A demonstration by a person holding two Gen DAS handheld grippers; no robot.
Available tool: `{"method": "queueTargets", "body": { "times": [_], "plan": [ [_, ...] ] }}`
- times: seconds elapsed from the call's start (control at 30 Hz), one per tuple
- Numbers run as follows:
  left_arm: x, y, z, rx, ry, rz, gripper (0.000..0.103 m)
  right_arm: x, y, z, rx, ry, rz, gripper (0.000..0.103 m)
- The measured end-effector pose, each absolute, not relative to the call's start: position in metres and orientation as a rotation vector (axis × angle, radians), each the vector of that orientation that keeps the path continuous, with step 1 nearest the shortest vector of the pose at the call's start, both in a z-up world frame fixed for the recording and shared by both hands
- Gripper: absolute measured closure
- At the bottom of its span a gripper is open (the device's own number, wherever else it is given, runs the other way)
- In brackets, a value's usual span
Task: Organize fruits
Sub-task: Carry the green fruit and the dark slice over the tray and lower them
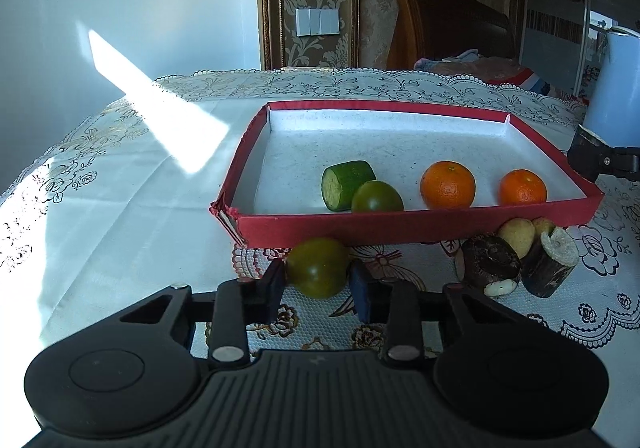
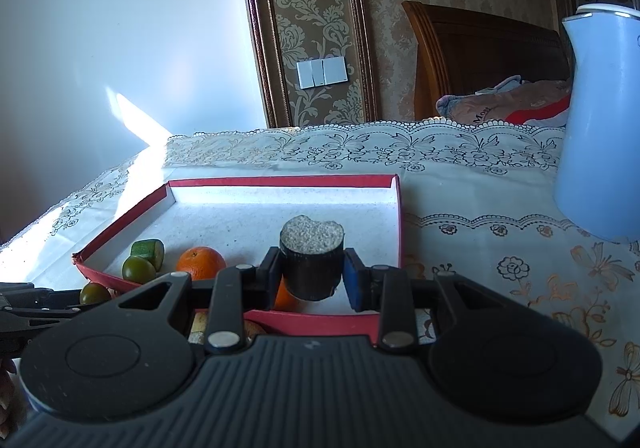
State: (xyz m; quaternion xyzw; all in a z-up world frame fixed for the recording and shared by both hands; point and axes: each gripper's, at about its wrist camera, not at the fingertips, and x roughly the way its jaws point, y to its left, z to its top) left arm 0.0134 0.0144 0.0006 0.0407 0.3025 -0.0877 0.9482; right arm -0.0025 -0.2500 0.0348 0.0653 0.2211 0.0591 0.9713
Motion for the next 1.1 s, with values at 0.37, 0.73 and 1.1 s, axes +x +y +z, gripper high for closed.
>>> {"method": "queueTargets", "body": {
  "times": [0.37,0.73,1.1],
  "plan": [
    [-0.002,-0.003,0.018,0.079,0.524,-0.175,0.072,-0.004,-0.250,0.036,0.130,0.437,0.119,0.072],
    [0.026,-0.043,0.038,0.078,0.454,-0.147,0.072,0.000,-0.246,0.037,0.105,0.441,0.099,0.072],
    [0.060,-0.049,0.022,0.051,0.516,-0.073,0.072,0.015,-0.247,0.033,0.085,0.448,0.054,0.072]
  ]
}}
